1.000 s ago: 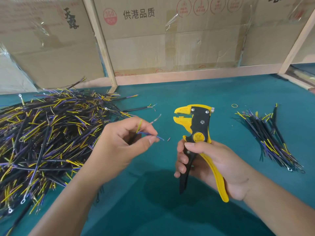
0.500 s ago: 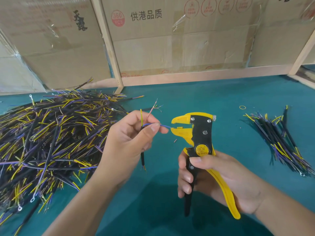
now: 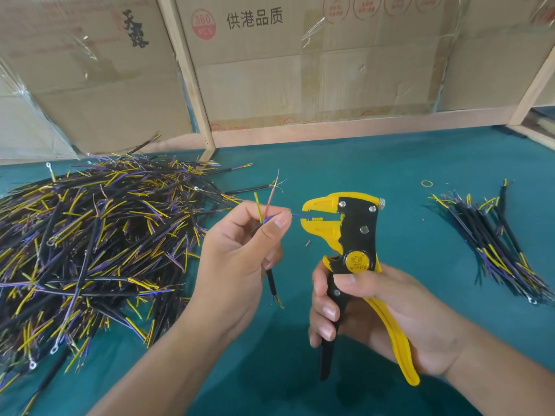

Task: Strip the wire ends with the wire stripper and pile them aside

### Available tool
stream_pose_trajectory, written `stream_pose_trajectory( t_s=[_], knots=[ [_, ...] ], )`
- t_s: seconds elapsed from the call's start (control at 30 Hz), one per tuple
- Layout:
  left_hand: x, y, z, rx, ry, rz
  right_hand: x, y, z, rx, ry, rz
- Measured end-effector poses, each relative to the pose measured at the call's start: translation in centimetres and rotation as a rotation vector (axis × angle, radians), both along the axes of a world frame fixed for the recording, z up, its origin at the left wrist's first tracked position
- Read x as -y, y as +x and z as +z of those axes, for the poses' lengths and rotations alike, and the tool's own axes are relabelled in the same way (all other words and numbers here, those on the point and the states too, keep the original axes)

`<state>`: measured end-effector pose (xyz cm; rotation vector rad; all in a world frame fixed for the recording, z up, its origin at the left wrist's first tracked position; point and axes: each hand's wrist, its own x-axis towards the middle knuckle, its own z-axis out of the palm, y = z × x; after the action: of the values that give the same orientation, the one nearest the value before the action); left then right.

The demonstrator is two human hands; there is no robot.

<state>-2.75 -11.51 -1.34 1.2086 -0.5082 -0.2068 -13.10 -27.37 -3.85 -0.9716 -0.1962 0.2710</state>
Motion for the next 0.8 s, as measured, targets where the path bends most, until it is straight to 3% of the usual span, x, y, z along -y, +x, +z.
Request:
stream_pose_trajectory(
  t_s=[0.13,0.8],
  knots=[
    [0.2,-0.4,-0.1,-0.101,-0.062,-0.038,0.0,0.0,-0.1,0.004,0.002,-0.001],
    [0.4,-1.2,0.2,-0.142,-0.049,-0.094,-0.5,-0.4,0.6,-0.067,-0.032,-0.042]
  ],
)
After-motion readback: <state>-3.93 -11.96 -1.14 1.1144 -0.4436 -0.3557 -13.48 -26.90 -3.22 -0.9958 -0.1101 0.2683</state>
